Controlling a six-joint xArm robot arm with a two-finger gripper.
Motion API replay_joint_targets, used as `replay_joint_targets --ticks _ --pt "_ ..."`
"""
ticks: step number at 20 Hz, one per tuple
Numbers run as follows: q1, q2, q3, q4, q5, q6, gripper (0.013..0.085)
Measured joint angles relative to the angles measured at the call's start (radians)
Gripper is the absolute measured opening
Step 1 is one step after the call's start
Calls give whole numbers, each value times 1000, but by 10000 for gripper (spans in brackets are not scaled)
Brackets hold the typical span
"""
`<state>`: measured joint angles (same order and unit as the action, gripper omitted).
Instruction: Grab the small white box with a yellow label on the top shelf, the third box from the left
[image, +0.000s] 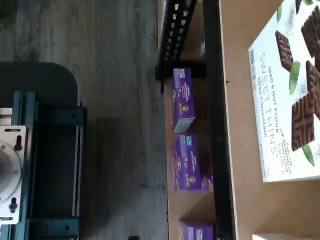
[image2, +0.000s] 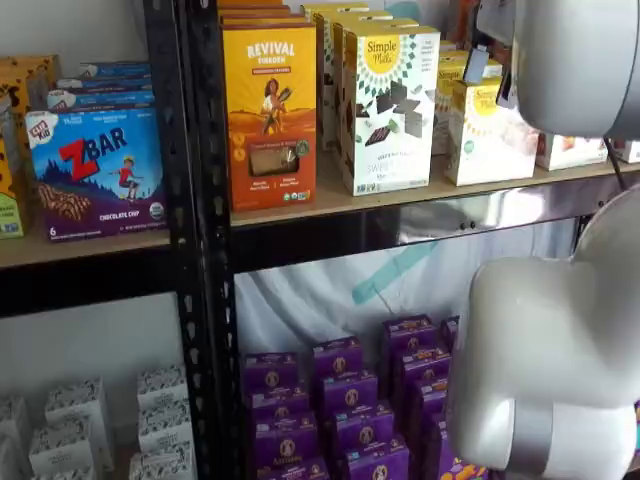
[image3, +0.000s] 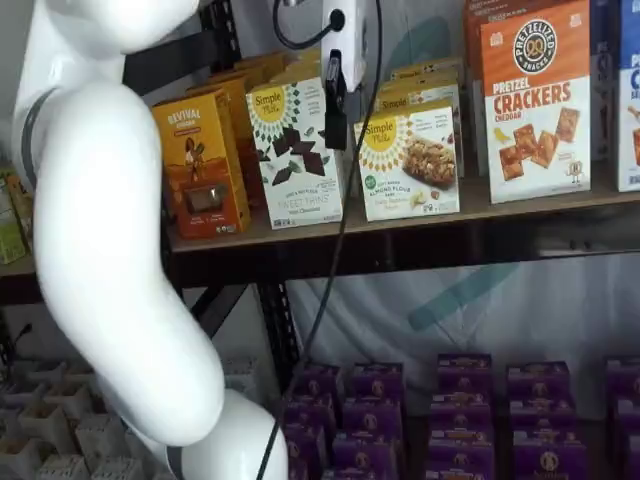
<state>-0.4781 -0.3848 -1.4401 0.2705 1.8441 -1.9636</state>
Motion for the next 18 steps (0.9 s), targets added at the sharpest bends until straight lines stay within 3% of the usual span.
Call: replay_joint_targets --ticks 3,8,14,18 --pt "8 -16 16 -23 -21 -2 850" --pt "-4 -29 31 -17 -24 -10 850" --pt "-64 -31 34 101 -46 -28 850" --pt "-83 -58 89 176 -178 -41 850"
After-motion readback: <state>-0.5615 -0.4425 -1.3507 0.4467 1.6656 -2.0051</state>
